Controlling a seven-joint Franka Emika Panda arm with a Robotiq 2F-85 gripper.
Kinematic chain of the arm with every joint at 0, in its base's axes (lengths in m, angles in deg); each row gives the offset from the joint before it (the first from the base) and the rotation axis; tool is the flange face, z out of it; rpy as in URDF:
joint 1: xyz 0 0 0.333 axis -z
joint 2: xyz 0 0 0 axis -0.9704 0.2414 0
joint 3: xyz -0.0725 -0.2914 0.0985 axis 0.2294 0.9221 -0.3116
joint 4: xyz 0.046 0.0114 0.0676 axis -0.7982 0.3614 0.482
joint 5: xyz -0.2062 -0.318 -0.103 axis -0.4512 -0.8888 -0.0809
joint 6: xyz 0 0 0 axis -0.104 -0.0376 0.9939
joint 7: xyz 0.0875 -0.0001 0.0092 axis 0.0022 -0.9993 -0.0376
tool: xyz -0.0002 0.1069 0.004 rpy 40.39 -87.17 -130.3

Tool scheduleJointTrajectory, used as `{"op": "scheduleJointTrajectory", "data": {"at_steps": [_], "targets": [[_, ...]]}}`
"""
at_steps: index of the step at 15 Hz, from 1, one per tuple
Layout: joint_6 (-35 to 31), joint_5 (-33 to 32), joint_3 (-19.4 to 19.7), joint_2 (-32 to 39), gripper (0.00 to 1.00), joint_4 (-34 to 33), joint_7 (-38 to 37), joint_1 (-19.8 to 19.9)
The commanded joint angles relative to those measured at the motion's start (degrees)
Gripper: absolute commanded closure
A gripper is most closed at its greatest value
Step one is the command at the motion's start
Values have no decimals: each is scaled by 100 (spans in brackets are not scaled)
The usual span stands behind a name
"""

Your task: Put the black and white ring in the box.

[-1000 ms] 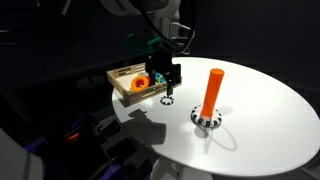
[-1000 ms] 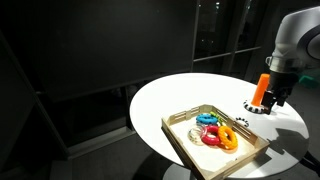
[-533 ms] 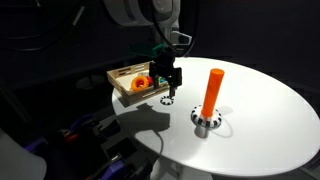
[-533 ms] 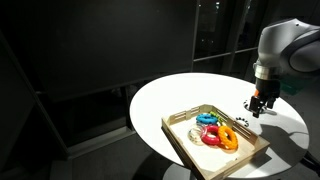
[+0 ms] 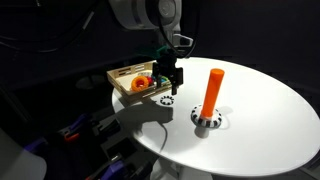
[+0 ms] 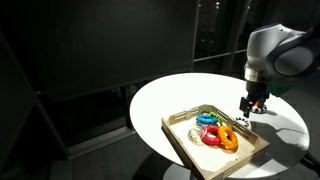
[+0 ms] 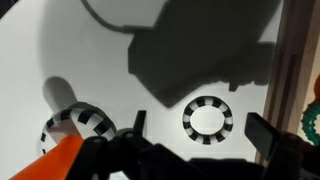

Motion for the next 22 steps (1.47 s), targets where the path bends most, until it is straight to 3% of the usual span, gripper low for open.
{"op": "scheduleJointTrajectory", "data": {"at_steps": [1,14,22], "targets": [[7,26,63,3,0,-11,22,-58],[-1320,125,270,531,0,78,-61,-111],[-1499,335,299,707,0,35,-39,-219]]}}
